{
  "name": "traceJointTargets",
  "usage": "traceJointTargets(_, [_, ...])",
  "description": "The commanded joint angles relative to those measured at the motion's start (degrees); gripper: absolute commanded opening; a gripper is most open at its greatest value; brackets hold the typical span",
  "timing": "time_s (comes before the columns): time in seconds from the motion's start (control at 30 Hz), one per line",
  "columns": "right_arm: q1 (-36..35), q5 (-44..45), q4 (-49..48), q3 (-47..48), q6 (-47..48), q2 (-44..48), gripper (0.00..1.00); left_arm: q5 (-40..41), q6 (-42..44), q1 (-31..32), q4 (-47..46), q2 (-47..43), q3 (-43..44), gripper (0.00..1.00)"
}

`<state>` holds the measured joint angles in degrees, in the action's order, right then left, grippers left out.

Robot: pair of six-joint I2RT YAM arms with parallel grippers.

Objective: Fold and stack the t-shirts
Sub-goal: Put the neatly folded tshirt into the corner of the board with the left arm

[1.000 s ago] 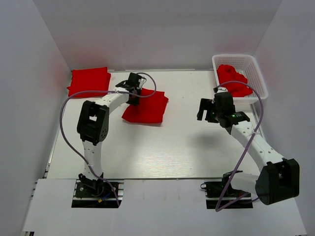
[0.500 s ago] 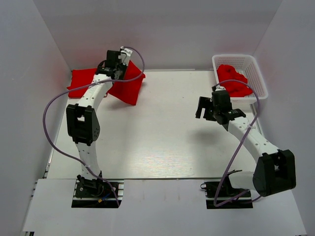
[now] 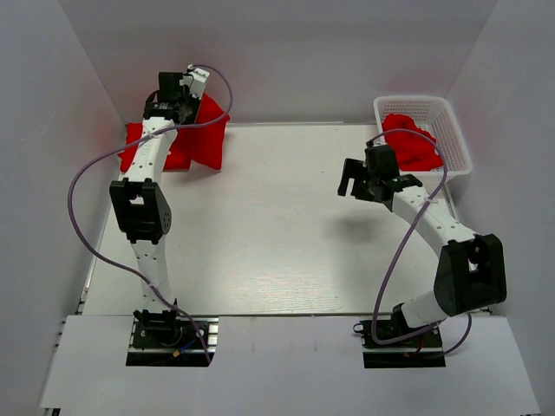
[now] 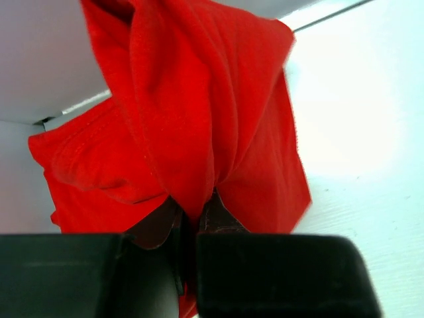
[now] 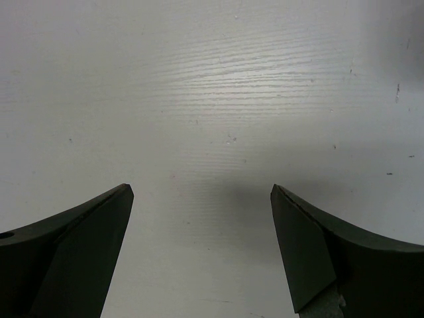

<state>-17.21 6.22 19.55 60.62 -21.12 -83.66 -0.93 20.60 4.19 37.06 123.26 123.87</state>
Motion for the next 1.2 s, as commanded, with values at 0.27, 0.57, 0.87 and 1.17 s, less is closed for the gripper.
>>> traceJointTargets(0.27, [0.2, -3.5, -0.3, 6.1, -1.7, -3.8, 0.90, -10.8, 2.6, -7.5, -0.6, -0.4, 5.1, 0.00])
traceJointTargets(0.57, [0.1, -4.8, 0.7, 9.2, -1.9, -8.2, 0.90, -19.4, 3.1, -11.4, -1.6, 1.2, 6.8, 0.00])
traceJointTargets(0.87, [-0.1, -4.8, 1.9, 11.7, -2.0, -9.4, 0.90, -24.0, 4.4, -16.1, -2.3, 4.1, 6.8, 0.00])
traceJointTargets(1.17, [-0.3, -7.3, 2.1, 14.2, -3.2, -11.5, 0.90, -23.8, 2.7, -20.7, -5.2, 8.0, 8.5, 0.00])
